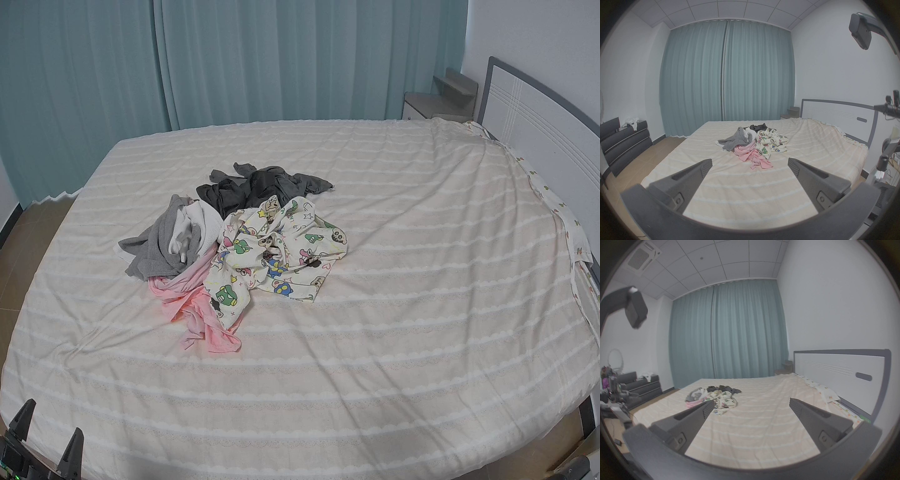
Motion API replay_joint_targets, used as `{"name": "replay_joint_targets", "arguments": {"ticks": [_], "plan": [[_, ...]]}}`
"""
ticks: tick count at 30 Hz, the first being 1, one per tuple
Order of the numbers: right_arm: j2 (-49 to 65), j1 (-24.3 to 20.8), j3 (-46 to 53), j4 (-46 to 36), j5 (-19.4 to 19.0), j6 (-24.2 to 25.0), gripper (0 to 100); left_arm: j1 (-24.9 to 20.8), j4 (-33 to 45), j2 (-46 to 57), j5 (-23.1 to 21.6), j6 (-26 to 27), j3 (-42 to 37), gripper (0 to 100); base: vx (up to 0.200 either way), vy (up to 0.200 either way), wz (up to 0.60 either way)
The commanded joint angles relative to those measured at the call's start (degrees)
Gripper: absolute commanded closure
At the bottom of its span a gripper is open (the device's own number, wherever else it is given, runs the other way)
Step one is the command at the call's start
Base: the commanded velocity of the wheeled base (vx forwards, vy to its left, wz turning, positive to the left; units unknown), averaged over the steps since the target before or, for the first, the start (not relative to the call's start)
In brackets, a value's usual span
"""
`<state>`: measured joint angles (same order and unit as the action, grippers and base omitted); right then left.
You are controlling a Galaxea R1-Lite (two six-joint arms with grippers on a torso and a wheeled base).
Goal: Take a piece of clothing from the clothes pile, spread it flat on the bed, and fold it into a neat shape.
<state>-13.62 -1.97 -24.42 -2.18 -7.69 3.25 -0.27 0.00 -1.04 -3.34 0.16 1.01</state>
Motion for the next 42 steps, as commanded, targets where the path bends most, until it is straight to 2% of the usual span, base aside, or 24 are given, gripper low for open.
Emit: {"name": "replay_joint_targets", "arguments": {"ticks": [1,10,12,15,21,23,30,38,42], "plan": [[-25.6,-6.5,-5.0,3.2,-6.4,4.3,0,0.0,0.0,0.7,0.0,0.0,-0.8,0,0.000,0.000,0.00],[-45.7,-18.7,-5.6,13.9,-6.3,9.4,0,0.0,0.0,0.7,0.0,-0.2,-0.8,0,0.000,0.000,0.00],[-47.1,-19.6,-5.5,14.8,-6.2,9.4,0,0.0,0.0,0.7,0.0,-0.2,-0.8,0,0.000,0.000,0.00],[-55.0,-21.4,-5.6,20.1,-6.2,11.0,0,0.0,0.0,0.7,0.0,-0.1,-0.8,0,0.000,0.000,0.00],[-65.8,-25.9,-5.7,28.8,-6.3,17.8,0,0.0,-0.1,0.7,0.0,-0.2,-0.8,0,0.000,0.000,0.00],[-72.5,-27.7,-5.8,34.5,-6.3,21.4,0,0.0,-0.1,0.7,0.0,-0.1,-0.8,0,0.100,0.000,0.00],[-85.3,-27.7,-10.1,46.9,-6.3,27.5,0,0.0,-0.1,0.7,0.0,0.0,-0.8,0,0.143,0.000,0.00],[-98.5,-27.2,-21.3,47.9,-6.1,29.4,0,0.0,0.0,0.7,0.0,-0.1,-0.8,0,0.000,0.000,0.00],[-106.8,-28.3,-29.9,47.9,-4.5,32.9,0,0.0,0.0,0.7,0.0,-0.1,-0.8,0,0.000,0.000,0.00]]}}
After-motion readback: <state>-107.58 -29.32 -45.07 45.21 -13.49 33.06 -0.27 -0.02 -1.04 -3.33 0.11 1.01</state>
